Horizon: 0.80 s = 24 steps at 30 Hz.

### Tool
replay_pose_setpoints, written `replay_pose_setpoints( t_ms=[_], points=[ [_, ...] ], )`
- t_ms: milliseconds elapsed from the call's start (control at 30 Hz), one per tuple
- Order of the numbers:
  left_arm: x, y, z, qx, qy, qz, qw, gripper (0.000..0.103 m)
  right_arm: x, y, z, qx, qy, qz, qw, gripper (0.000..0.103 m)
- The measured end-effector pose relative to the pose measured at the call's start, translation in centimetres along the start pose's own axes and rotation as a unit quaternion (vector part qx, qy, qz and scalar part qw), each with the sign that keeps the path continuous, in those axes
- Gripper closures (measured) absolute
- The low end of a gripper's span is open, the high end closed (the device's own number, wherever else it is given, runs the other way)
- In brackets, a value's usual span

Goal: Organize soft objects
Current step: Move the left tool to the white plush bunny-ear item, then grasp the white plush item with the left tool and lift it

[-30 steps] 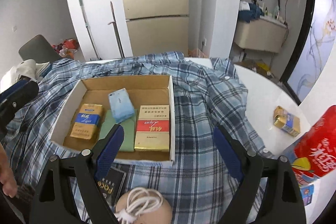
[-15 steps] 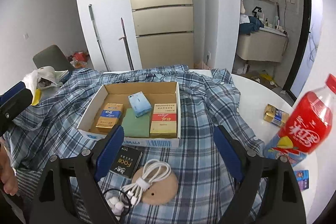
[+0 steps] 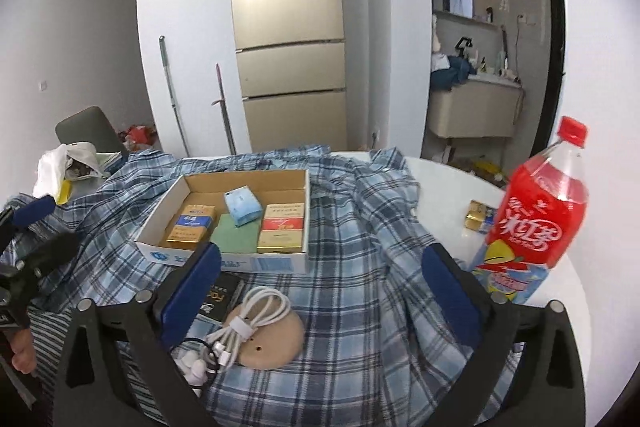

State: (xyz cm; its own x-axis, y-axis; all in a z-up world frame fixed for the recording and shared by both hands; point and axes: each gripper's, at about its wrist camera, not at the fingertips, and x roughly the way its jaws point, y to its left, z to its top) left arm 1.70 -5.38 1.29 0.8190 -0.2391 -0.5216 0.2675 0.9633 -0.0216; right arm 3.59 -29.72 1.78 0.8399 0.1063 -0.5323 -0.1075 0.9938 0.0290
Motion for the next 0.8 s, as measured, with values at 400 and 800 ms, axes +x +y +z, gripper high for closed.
replay_pose_setpoints(
  t_ms=[400,800],
  points=[
    [3.8,-1.7,-4.0,0.023,0.107,-0.032,0.9934,0.000,-0.2,0.2,-2.5,-0.034,0.006,-0.030,0.999,0.000],
    [7.2,-3.6,-6.2,0.040,0.213,-0.087,0.9723,0.031,-0.6,-0.3,-3.4,-0.015,0.012,-0.004,1.000,0.001]
  ],
)
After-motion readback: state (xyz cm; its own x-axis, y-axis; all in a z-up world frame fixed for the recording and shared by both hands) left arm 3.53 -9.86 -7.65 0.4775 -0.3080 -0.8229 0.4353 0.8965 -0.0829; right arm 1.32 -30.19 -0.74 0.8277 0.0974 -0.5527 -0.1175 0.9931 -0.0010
